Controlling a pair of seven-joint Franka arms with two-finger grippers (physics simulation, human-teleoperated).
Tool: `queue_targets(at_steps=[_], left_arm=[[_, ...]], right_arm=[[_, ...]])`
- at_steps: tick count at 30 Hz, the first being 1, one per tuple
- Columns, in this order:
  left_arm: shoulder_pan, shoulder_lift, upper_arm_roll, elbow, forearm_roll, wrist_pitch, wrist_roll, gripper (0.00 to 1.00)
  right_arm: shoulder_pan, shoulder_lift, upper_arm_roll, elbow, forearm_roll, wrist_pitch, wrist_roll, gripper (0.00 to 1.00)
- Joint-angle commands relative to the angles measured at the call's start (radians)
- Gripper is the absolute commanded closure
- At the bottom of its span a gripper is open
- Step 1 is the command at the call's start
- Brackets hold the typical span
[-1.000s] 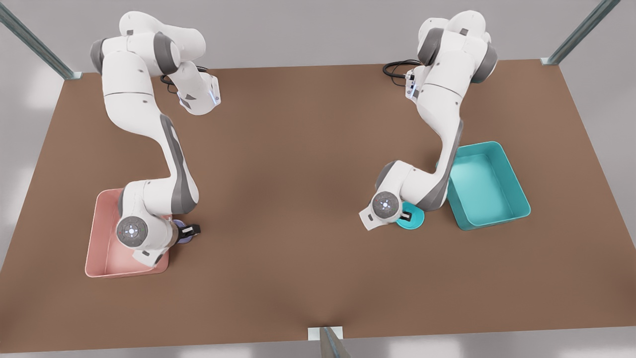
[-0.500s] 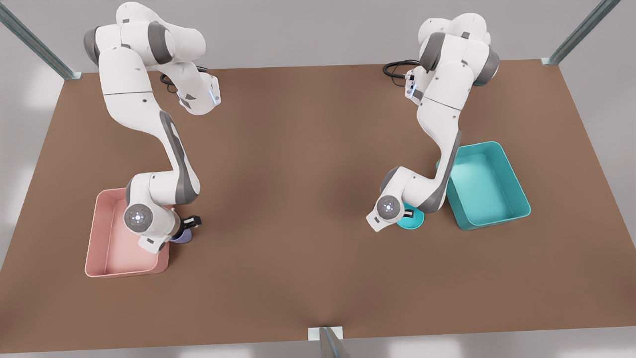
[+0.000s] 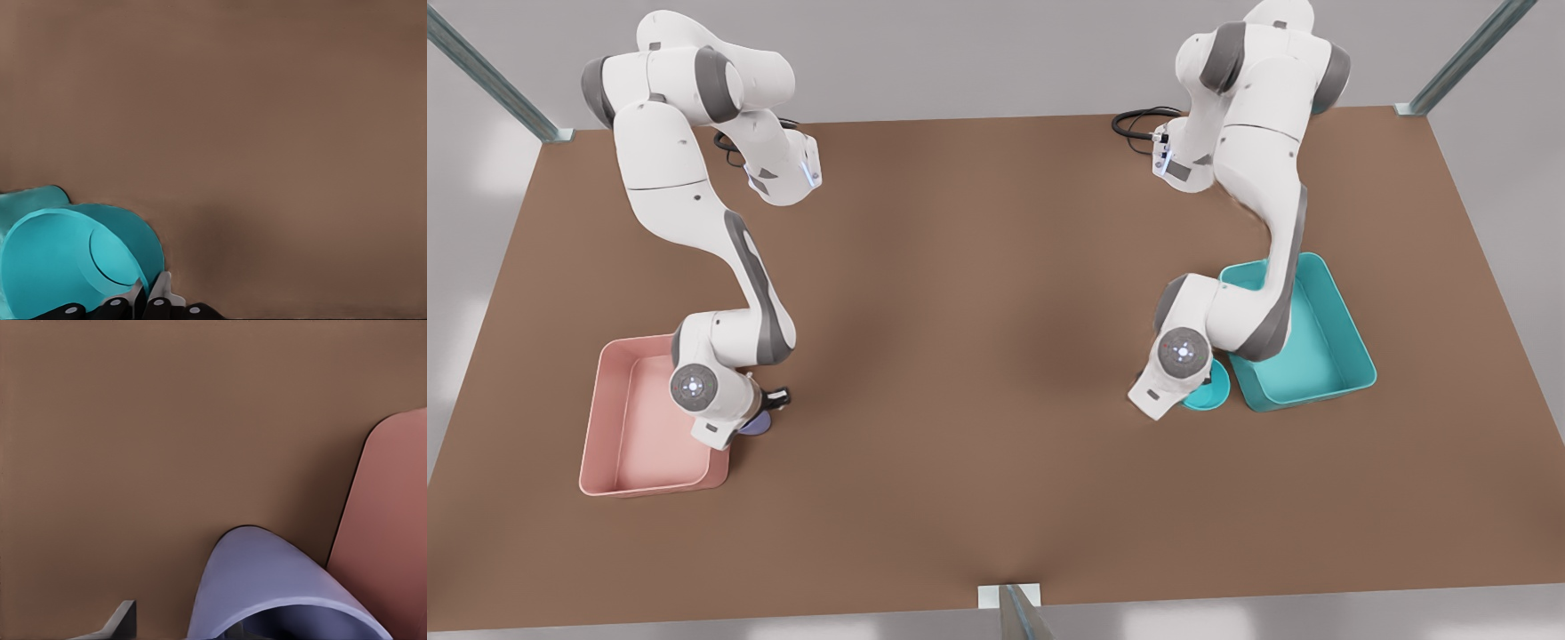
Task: Put the bowls and cups in different boxes
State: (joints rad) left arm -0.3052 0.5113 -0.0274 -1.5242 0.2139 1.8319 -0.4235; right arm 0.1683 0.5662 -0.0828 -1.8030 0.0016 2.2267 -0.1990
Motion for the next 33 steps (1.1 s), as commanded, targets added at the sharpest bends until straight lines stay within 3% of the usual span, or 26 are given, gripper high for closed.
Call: queue_targets(at_steps=[1,3,6,10,14,18,19,20,21,24,25,27,29,33], left_arm=[[0.070,-0.092,0.004,-0.004,-0.013,-0.262,-0.043,0.79],[0.196,-0.132,0.012,-0.040,-0.060,-0.247,-0.043,0.79],[0.287,-0.158,0.037,-0.192,-0.077,-0.086,-0.037,0.79],[0.328,-0.154,0.064,-0.367,-0.077,0.138,-0.017,0.79],[0.357,-0.080,0.072,-0.393,-0.077,0.277,-0.015,0.79],[0.354,-0.056,0.072,-0.435,-0.077,0.325,-0.015,0.79],[0.356,-0.056,0.072,-0.436,-0.077,0.322,-0.014,0.70],[0.356,-0.056,0.070,-0.436,-0.077,0.310,0.006,0.48],[0.357,-0.060,0.070,-0.436,-0.077,0.300,0.008,0.01],[0.347,-0.172,0.067,-0.401,-0.076,0.081,0.009,0.00],[0.345,-0.243,0.029,-0.283,-0.077,-0.186,0.046,0.00],[0.344,-0.258,-0.089,0.015,-0.122,-0.539,0.198,0.00],[0.339,-0.258,-0.184,0.176,-0.136,-0.669,0.436,0.00],[0.330,-0.249,-0.186,0.254,-0.131,-0.692,0.508,0.00]], right_arm=[[-0.001,0.000,0.000,0.002,-0.006,0.018,-0.002,0.64],[-0.007,0.007,0.000,0.005,-0.008,0.018,-0.007,0.78],[-0.016,0.006,0.000,0.028,-0.003,0.013,-0.039,0.79],[-0.004,-0.006,0.020,0.212,0.001,-0.159,-0.054,0.79],[-0.015,-0.134,0.031,0.255,0.006,-0.209,-0.125,0.79],[-0.125,-0.192,0.018,0.258,-0.012,-0.236,-0.316,0.79],[-0.131,-0.190,-0.005,0.258,-0.041,-0.237,-0.321,0.79],[-0.131,-0.195,-0.023,0.258,-0.064,-0.239,-0.318,0.79],[-0.133,-0.177,-0.029,0.258,-0.095,-0.239,-0.315,0.79],[-0.197,-0.092,-0.032,0.280,-0.088,-0.220,-0.309,0.79],[-0.210,-0.060,-0.032,0.284,-0.083,-0.219,-0.306,0.79],[-0.228,0.001,-0.032,0.286,-0.083,-0.162,-0.304,0.79],[-0.240,0.055,-0.032,0.286,-0.075,-0.128,-0.303,0.79],[-0.237,0.109,-0.031,0.286,-0.063,-0.070,-0.300,0.79]])
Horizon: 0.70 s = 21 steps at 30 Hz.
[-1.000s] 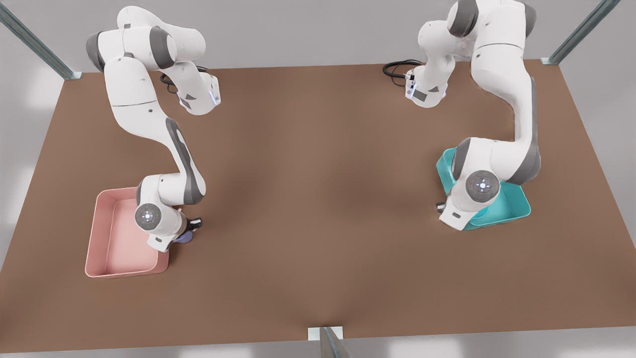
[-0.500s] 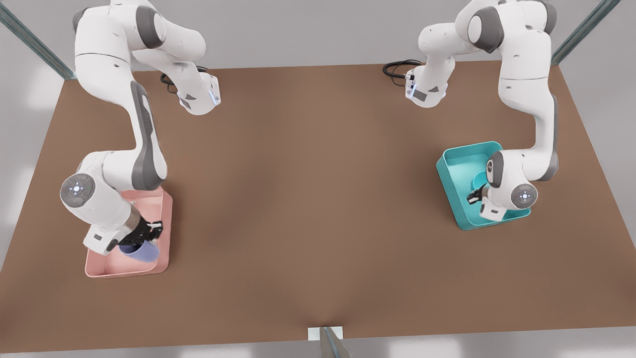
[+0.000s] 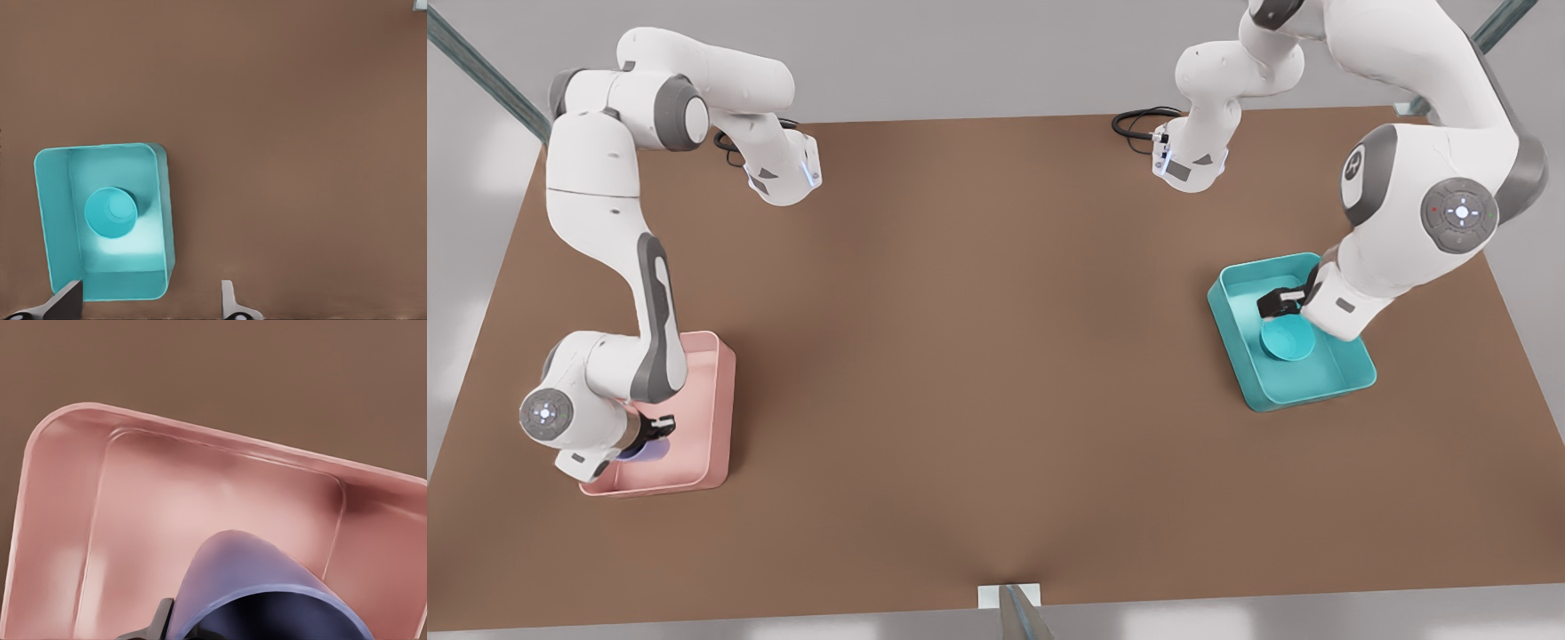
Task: Put the bowls and cups in different boxes
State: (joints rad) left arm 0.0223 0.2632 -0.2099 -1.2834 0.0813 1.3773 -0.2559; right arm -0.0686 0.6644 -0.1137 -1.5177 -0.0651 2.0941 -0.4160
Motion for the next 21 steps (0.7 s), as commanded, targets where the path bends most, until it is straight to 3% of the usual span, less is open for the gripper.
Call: queue_targets(at_steps=[1,6,7,8,18,21], left_arm=[[0.002,0.005,-0.003,0.019,0.002,-0.233,0.327,0.00],[0.004,0.018,-0.003,0.012,0.005,-0.181,0.325,0.00],[0.010,0.013,-0.005,0.010,0.005,-0.184,0.326,0.00],[0.011,0.021,-0.005,0.006,0.002,-0.182,0.330,0.00],[0.021,0.044,-0.003,0.006,0.006,-0.141,0.333,0.00],[0.025,0.045,-0.003,0.006,0.005,-0.136,0.333,0.00]], right_arm=[[0.001,0.017,0.000,0.001,0.008,0.069,-0.084,0.79],[0.001,0.035,0.002,-0.001,0.024,0.078,-0.082,0.79],[-0.003,0.043,0.002,0.001,0.037,0.080,-0.084,0.09],[-0.004,0.043,0.002,-0.001,0.036,0.081,-0.086,0.00],[0.000,-0.031,0.012,-0.007,0.030,0.058,-0.101,0.00],[0.004,-0.120,0.037,-0.003,0.037,-0.057,-0.122,0.00]])
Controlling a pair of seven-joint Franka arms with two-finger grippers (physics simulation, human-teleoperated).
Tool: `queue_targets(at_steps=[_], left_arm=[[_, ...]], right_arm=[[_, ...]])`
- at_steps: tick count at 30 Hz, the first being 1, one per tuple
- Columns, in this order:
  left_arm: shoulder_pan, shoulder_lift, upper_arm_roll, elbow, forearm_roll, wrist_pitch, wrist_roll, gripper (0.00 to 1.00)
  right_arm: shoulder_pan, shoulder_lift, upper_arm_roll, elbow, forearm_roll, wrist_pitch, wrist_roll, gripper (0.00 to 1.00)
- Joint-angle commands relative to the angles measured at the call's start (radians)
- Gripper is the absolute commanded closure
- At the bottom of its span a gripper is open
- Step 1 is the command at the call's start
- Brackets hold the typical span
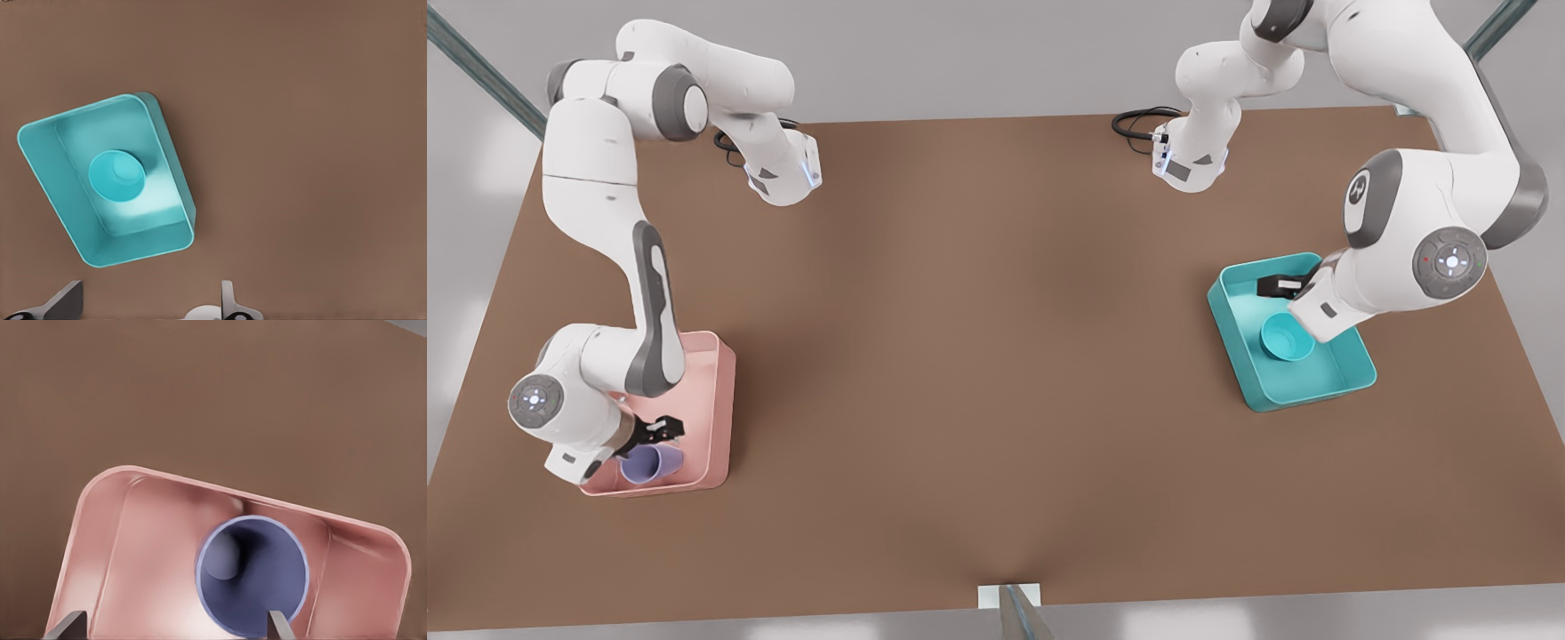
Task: Put the bowls and cups in different boxes
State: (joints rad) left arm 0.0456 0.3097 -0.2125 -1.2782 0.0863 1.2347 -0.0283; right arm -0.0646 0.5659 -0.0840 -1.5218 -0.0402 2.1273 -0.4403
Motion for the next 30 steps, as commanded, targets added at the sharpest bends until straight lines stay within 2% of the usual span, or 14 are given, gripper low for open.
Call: queue_targets(at_steps=[1,4,6,8,10,12,30], left_arm=[[0.003,-0.001,-0.001,0.000,0.000,0.006,0.105,0.00],[0.003,-0.001,-0.001,0.000,0.000,0.005,0.107,0.00],[0.003,0.000,-0.001,0.000,0.000,0.006,0.107,0.00],[0.003,0.000,-0.001,-0.001,-0.002,0.006,0.107,0.00],[0.003,0.000,-0.001,-0.001,-0.002,0.008,0.107,0.00],[0.005,0.002,-0.001,-0.001,0.000,0.008,0.107,0.00],[0.013,0.008,-0.001,-0.001,-0.002,0.006,0.107,0.00]], right_arm=[[0.020,-0.064,0.013,0.003,0.014,-0.144,-0.089,0.00],[0.120,-0.112,0.010,0.023,0.028,-0.167,-0.039,0.00],[0.183,-0.193,0.013,0.005,0.037,-0.296,0.164,0.00],[0.198,-0.365,0.010,-0.087,0.060,-0.378,0.229,0.00],[0.198,-0.363,0.006,0.096,0.048,-0.579,0.265,0.00],[0.201,-0.373,0.007,0.101,0.023,-0.613,0.273,0.00],[0.203,-0.379,0.006,0.098,0.020,-0.596,0.276,0.00]])
